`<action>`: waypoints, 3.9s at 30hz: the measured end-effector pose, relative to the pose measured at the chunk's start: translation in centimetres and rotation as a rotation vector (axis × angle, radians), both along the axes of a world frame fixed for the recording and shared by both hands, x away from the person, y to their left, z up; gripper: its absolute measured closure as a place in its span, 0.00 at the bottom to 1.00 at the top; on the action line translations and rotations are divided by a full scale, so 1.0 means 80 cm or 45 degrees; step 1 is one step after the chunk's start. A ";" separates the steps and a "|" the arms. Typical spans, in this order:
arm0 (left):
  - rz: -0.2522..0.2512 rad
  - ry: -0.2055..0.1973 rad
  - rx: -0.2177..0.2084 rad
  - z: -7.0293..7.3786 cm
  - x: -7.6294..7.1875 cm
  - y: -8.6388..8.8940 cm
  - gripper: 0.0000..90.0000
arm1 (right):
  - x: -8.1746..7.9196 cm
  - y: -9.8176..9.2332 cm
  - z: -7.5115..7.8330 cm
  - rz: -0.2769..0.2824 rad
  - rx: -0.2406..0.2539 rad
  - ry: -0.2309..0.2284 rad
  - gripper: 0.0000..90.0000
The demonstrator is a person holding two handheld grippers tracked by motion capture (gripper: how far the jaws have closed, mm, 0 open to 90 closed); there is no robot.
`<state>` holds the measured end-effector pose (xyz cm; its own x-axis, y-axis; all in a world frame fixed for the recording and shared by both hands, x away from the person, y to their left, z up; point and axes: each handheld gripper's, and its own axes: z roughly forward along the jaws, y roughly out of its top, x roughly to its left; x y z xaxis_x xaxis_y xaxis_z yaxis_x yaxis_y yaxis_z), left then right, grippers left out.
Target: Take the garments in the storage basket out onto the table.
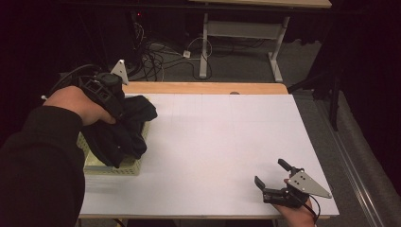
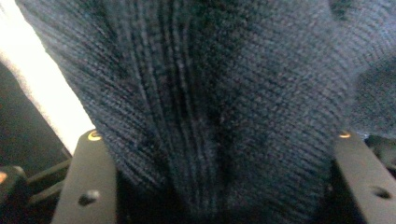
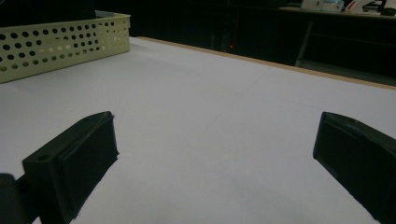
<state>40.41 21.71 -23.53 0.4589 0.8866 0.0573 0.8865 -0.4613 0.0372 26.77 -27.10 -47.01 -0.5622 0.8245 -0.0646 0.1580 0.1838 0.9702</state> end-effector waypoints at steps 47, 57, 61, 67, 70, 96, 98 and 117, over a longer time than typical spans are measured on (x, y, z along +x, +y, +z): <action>-0.299 -0.096 -0.140 0.048 -0.010 -0.167 0.46 | -0.001 -0.002 0.003 0.003 0.013 -0.011 0.00; -0.372 -0.109 -0.208 0.035 -0.006 -0.209 0.46 | -0.001 -0.003 0.003 0.003 0.017 -0.013 0.00; -0.388 -0.107 -0.215 0.028 -0.003 -0.219 0.46 | -0.001 -0.003 0.003 0.004 0.020 -0.013 0.00; -0.392 -0.118 -0.201 0.018 0.001 -0.225 0.46 | -0.001 -0.003 0.003 0.005 0.021 -0.012 0.00; -0.394 -0.137 -0.203 0.014 0.001 -0.225 0.46 | -0.001 -0.003 0.003 0.006 0.022 -0.012 0.00; -0.364 -0.147 -0.312 -0.068 0.009 -0.210 0.45 | -0.001 0.000 0.002 0.008 0.014 -0.006 0.00; -0.367 -0.147 -0.313 -0.075 0.010 -0.209 0.45 | -0.001 0.000 0.002 0.009 0.010 -0.007 0.00; -0.330 -0.187 -0.436 -0.155 0.009 -0.192 0.45 | 0.000 0.002 -0.001 0.014 -0.003 0.004 0.00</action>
<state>41.09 6.34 -35.89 0.6774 0.7226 -0.1380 0.7170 -0.6066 0.3433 26.77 -26.96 -47.06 -0.5715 0.8181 -0.0646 0.1588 0.1875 0.9694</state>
